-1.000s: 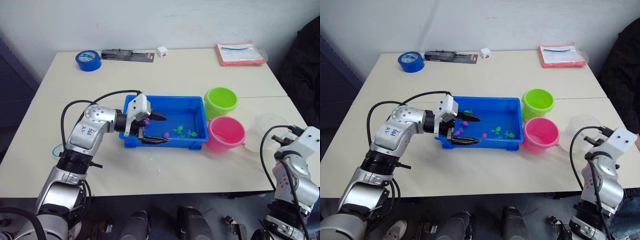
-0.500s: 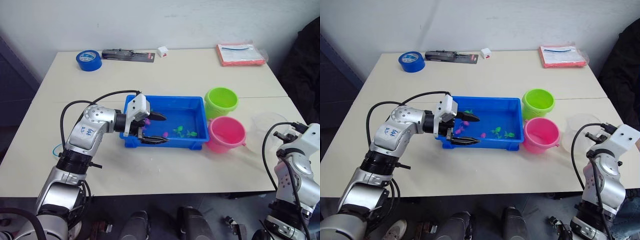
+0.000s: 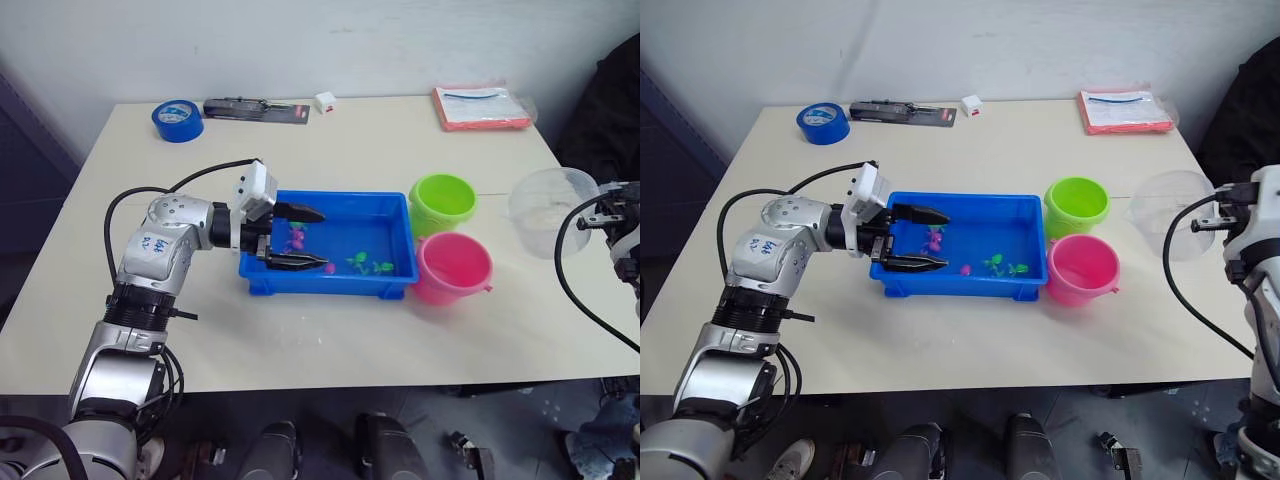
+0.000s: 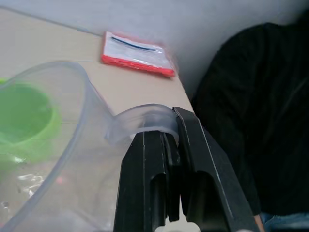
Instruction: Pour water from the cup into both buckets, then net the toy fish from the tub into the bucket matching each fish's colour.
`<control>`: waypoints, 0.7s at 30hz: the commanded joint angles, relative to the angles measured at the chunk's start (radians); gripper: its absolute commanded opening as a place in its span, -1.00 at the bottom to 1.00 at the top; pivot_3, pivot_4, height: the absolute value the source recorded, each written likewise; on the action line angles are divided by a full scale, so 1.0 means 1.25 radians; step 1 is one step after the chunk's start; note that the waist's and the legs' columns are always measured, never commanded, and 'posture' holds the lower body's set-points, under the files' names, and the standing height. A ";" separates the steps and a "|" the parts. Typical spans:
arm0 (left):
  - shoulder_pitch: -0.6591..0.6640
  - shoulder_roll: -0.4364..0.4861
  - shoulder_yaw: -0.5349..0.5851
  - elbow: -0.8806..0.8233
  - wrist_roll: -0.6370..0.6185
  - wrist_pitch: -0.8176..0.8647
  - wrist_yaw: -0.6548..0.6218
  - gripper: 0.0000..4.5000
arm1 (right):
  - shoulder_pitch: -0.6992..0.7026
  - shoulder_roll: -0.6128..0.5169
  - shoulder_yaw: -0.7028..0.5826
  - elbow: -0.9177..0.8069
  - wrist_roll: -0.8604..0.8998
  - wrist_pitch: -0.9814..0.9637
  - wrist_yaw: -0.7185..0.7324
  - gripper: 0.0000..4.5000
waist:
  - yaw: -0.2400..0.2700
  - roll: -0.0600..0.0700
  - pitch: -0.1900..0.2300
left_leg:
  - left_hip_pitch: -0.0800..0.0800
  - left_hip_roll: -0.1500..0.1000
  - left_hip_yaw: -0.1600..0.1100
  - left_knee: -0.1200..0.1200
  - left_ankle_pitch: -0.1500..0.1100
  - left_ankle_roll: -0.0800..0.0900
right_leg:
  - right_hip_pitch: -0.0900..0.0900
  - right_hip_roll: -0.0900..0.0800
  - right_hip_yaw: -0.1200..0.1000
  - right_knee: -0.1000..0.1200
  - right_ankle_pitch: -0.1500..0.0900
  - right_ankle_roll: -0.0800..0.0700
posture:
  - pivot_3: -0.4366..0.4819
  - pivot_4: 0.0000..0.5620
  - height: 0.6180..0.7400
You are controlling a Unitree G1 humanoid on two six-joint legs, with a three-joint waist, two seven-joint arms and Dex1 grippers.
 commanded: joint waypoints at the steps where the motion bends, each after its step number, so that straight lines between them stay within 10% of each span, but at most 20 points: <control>1: -0.015 -0.011 0.005 0.002 0.008 -0.035 -0.001 1.00 | -0.003 -0.069 0.030 -0.019 -0.068 -0.070 0.047 -0.68 | 0.001 0.000 0.000 | 0.000 0.000 0.000 0.000 0.000 0.000 | 0.000 0.000 0.000 0.000 0.000 0.000 | -0.05 -0.47 0.95; 21: -0.028 -0.030 0.000 -0.004 0.017 -0.026 0.008 1.00 | 0.004 -0.095 0.114 0.001 -0.257 -0.218 0.112 -0.68 | 0.008 0.000 0.000 | 0.000 0.000 0.000 0.000 0.000 0.000 | 0.000 0.000 0.000 0.000 0.000 0.000 | -0.05 -0.47 0.95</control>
